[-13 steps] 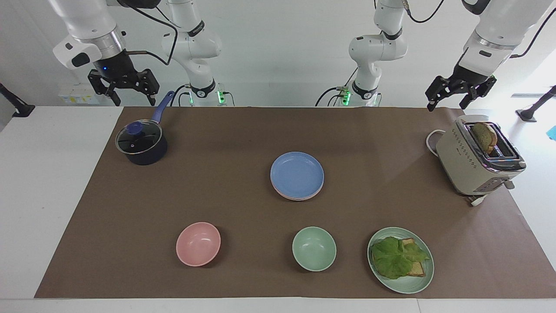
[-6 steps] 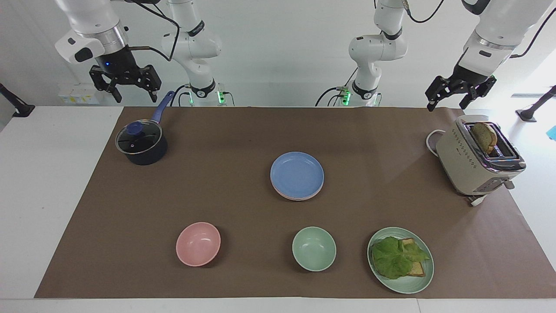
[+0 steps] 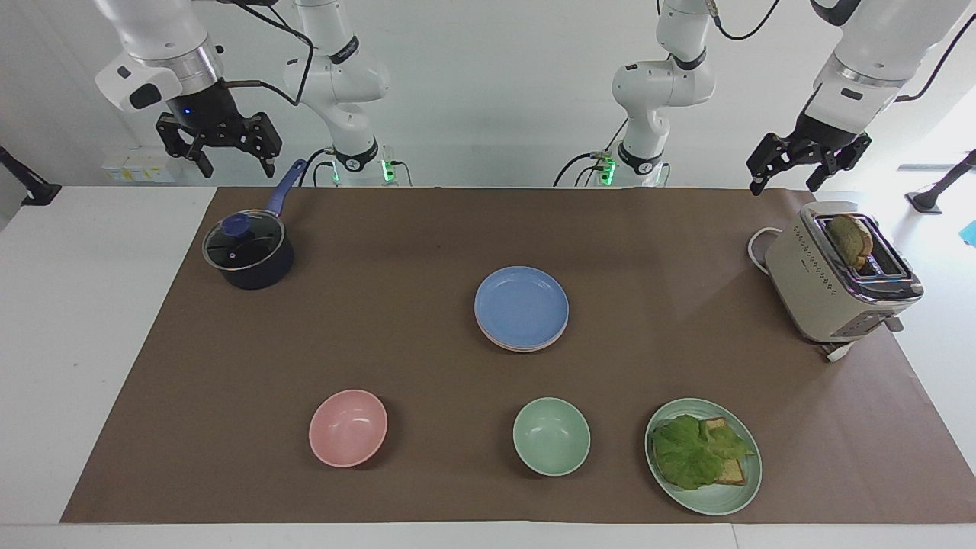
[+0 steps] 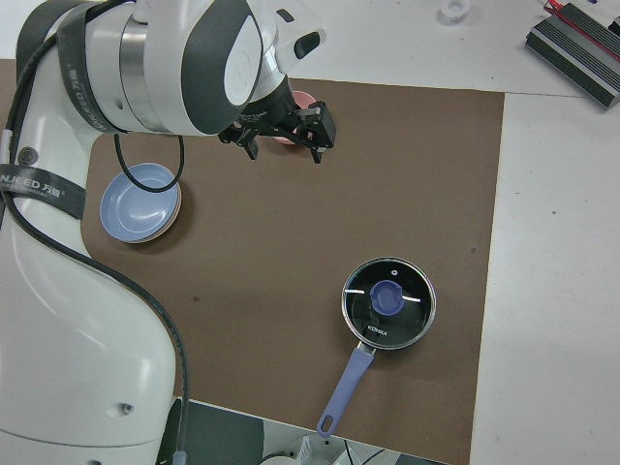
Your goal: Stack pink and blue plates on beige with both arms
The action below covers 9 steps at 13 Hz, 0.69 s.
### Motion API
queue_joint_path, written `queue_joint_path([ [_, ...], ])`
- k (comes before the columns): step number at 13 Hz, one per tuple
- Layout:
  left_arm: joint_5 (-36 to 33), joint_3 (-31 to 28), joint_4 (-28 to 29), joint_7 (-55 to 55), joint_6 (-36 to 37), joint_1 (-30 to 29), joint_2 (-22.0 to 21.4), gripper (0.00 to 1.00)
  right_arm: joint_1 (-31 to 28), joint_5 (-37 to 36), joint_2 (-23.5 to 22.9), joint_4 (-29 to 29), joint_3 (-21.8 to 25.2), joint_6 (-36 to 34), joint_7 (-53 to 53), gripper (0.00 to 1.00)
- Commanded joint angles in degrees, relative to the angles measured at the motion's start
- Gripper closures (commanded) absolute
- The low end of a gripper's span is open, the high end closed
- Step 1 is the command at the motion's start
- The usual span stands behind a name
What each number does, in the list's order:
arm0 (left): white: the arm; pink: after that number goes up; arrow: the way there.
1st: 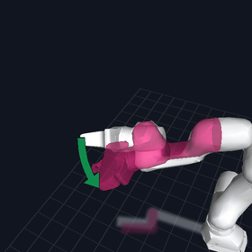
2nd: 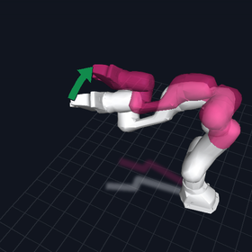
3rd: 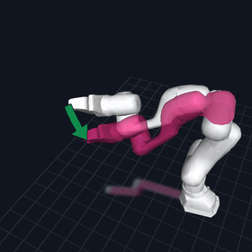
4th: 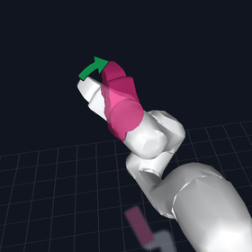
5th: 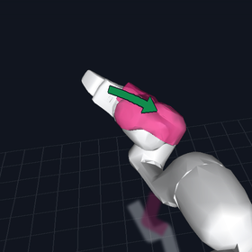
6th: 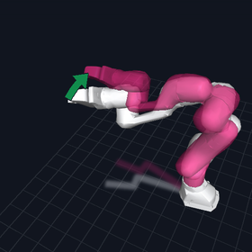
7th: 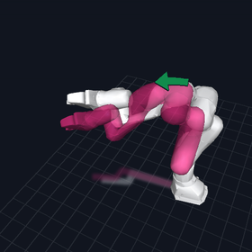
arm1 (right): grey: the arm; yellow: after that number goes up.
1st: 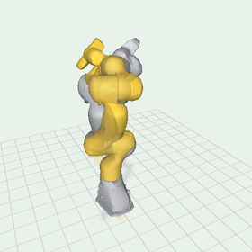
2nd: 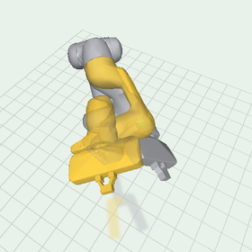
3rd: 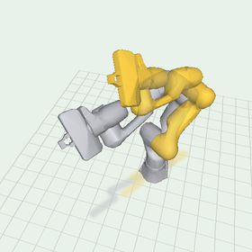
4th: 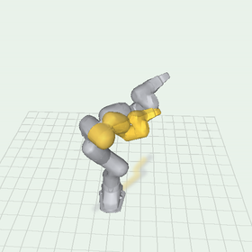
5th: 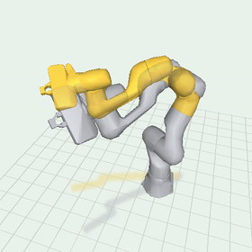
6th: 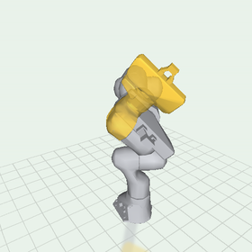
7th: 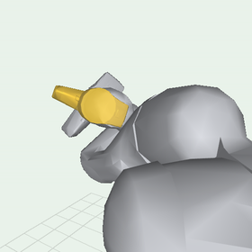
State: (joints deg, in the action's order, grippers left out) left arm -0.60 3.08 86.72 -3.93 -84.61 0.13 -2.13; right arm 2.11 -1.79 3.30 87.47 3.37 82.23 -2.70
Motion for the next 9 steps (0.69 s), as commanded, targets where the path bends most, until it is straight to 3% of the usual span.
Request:
queue_joint_path([
  [1,-0.5,0.2,1.4,0.2,0.3,-0.4,-1.3,0.0,-0.2,-0.6,0.1,-0.5,0.1,-0.5,-1.2,0.0],
  [9,-0.5,0.2,1.4,0.3,0.3,-0.4,-1.3,0.0,-0.1,-0.5,0.7,0.1,0.0,0.0,-1.0,0.0],
])
